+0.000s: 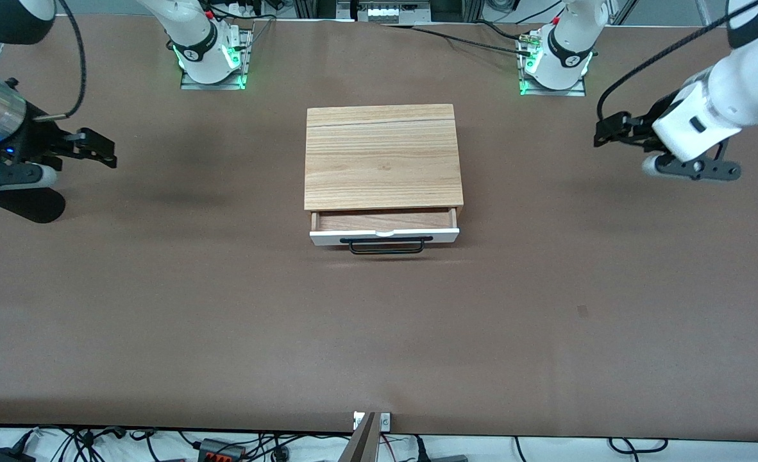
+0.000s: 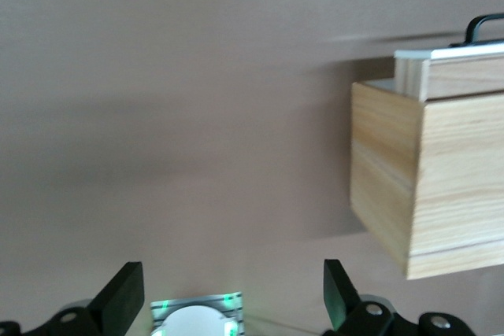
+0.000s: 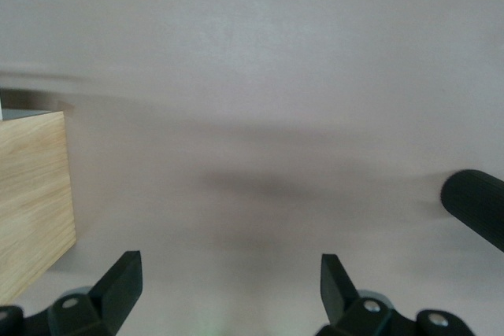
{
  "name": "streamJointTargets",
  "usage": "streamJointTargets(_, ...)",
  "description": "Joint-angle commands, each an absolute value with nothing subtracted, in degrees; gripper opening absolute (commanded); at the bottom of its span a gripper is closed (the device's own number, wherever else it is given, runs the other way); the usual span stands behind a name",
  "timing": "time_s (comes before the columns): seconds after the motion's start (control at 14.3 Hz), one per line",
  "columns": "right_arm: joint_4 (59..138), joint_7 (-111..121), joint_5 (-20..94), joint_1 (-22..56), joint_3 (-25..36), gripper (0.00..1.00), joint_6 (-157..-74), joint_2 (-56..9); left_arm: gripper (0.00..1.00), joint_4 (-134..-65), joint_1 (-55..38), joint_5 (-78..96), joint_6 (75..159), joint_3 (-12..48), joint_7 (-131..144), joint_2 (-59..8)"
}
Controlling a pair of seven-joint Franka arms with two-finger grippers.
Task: Close drawer with both arms simultaneously
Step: 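Move both grippers from rest toward the sides of the open drawer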
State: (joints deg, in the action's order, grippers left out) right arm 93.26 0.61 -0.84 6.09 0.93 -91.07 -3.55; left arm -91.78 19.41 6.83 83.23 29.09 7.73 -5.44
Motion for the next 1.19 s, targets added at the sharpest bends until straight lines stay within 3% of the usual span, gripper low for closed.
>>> streamJointTargets(0.0, 91.93, -0.26, -0.09, 7.73, 1.05, 1.00, -91.23, -6.06, 1.00, -84.03, 14.17, 6.59, 82.09, 30.50, 17.28, -14.48)
streamJointTargets(0.14, 91.67, 0.09, 1.66, 10.18, 1.05, 1.00, -93.58, -8.69, 1.00, -82.97, 11.70, 6.68, 84.36, 30.50, 18.98, -18.35)
streamJointTargets(0.28, 90.97, 0.09, 1.76, 12.64, 1.05, 1.00, -102.70, -11.50, 1.00, -83.14, 10.29, 6.24, 90.41, 30.50, 18.98, -20.38)
streamJointTargets(0.63, 90.88, -0.79, 1.58, 19.68, 1.05, 1.00, -122.40, -18.44, 1.00, -83.06, 8.53, 6.15, 94.83, 30.23, 19.60, -24.95)
streamJointTargets(0.91, 90.18, -1.40, 3.59, 20.04, 1.05, 1.00, -125.16, -20.74, 1.00, -83.85, 4.84, 6.24, 100.02, 28.57, 19.51, -26.45)
streamJointTargets(1.12, 90.09, -2.20, 11.76, 20.30, 1.05, 1.00, -125.07, -21.27, 1.00, -84.20, -0.86, 6.33, 101.86, 22.79, 19.60, -26.72)
